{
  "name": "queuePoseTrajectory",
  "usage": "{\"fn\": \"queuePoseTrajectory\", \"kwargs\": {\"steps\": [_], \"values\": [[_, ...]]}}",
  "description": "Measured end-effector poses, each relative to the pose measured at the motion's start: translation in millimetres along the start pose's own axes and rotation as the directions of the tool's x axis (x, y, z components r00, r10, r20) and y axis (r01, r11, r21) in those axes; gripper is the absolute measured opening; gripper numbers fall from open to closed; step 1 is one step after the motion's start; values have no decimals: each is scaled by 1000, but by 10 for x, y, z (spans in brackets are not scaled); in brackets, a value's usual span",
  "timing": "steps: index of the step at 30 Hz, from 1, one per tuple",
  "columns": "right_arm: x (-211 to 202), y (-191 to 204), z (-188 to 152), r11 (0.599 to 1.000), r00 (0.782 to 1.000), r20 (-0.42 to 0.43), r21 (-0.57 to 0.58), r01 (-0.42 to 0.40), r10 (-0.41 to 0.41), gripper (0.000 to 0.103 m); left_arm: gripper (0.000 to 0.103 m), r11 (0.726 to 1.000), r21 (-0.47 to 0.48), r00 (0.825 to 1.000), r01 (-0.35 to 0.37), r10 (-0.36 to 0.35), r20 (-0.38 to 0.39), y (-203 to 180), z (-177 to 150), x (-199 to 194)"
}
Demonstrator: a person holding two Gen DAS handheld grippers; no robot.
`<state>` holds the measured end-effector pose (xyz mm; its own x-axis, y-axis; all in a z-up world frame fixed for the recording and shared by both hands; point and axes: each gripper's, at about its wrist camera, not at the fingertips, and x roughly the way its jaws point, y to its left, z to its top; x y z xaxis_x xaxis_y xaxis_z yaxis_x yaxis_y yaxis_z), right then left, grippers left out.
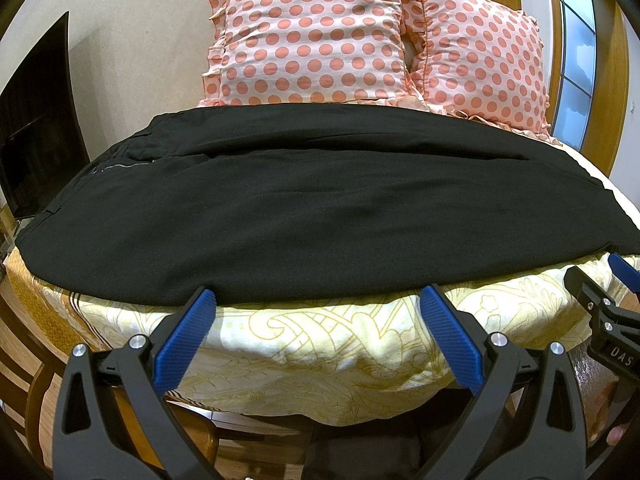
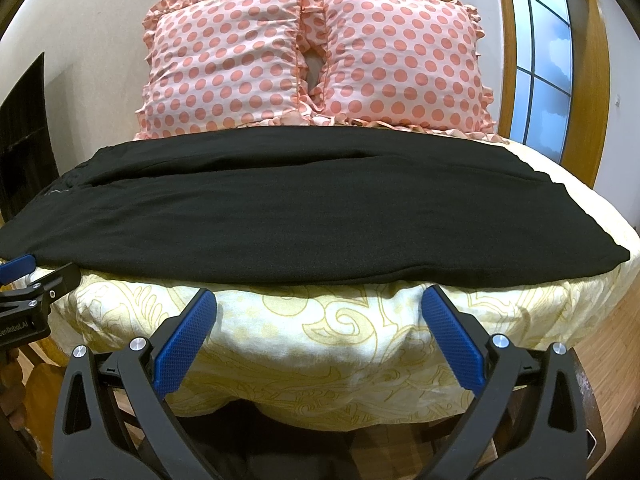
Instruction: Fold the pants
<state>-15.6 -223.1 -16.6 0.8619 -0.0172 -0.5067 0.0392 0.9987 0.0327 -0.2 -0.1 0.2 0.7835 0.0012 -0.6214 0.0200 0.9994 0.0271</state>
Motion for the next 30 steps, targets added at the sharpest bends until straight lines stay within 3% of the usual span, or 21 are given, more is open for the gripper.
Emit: {"fn": "queuePoseTrajectory", "kwargs": {"steps": [7,12,15,18,20,23,27,30], "values": [[-36,-7,-12,1000,1000,-9,-13,-14,14,102,101,1000,-2,1000,2,-2,-3,1,-1,0],[-7,-46,19,997,998,-13,-41,-68,67,102,101,1000,21,1000,6,-6,-15,17,18,1],[-96,-114,74,992,993,-10,-48,-114,114,102,101,998,58,1000,-6,5,22,-12,51,-129],[-291,-245,234,987,987,54,-64,-145,149,102,101,996,85,998,-25,20,60,-4,157,-276],[-378,-320,374,990,987,99,-77,-117,124,102,101,997,74,996,-27,21,83,25,266,-343],[-344,-483,707,996,991,129,-87,-13,24,102,101,998,47,994,-40,35,108,88,500,-317],[73,-893,1263,997,996,57,31,72,-74,102,101,997,6,991,-82,81,109,196,841,-106],[592,-1265,1672,977,983,-26,110,185,-183,102,101,995,-26,991,-91,93,94,280,1029,80]]}}
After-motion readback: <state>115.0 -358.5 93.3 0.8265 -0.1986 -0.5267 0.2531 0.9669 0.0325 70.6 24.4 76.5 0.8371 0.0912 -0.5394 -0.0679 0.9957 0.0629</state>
